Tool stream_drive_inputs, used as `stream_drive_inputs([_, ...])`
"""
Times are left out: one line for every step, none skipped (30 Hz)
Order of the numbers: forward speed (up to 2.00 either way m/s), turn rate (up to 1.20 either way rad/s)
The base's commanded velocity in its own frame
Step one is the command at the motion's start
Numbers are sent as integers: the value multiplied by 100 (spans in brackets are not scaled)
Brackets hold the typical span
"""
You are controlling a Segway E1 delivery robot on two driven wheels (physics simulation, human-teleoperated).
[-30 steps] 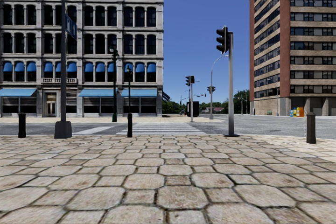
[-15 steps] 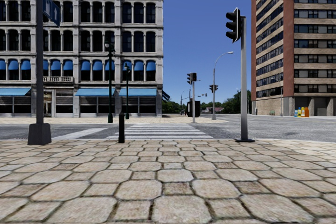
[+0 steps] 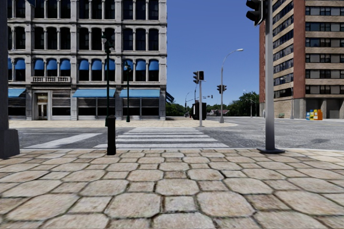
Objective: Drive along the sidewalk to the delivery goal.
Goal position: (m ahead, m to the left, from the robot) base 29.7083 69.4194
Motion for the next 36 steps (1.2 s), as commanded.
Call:
stream_drive_inputs([200, 0])
stream_drive_inputs([200, 0])
stream_drive_inputs([200, 0])
stream_drive_inputs([200, 0])
stream_drive_inputs([200, 0])
stream_drive_inputs([200, 0])
stream_drive_inputs([200, 0])
stream_drive_inputs([200, 0])
stream_drive_inputs([200, 0])
stream_drive_inputs([200, 0])
stream_drive_inputs([200, 0])
stream_drive_inputs([200, 0])
stream_drive_inputs([200, 0])
stream_drive_inputs([200, 0])
stream_drive_inputs([200, 0])
stream_drive_inputs([200, 0])
stream_drive_inputs([200, 0])
stream_drive_inputs([200, 0])
stream_drive_inputs([200, 0])
stream_drive_inputs([200, 0])
stream_drive_inputs([200, 0])
stream_drive_inputs([200, 0])
stream_drive_inputs([200, 0])
stream_drive_inputs([200, 0])
stream_drive_inputs([200, 0])
stream_drive_inputs([200, 0])
stream_drive_inputs([200, 6])
stream_drive_inputs([200, 12])
stream_drive_inputs([200, 12])
stream_drive_inputs([200, 13])
stream_drive_inputs([200, 9])
stream_drive_inputs([200, 3])
stream_drive_inputs([200, 3])
stream_drive_inputs([200, 0])
stream_drive_inputs([200, 0])
stream_drive_inputs([200, 0])
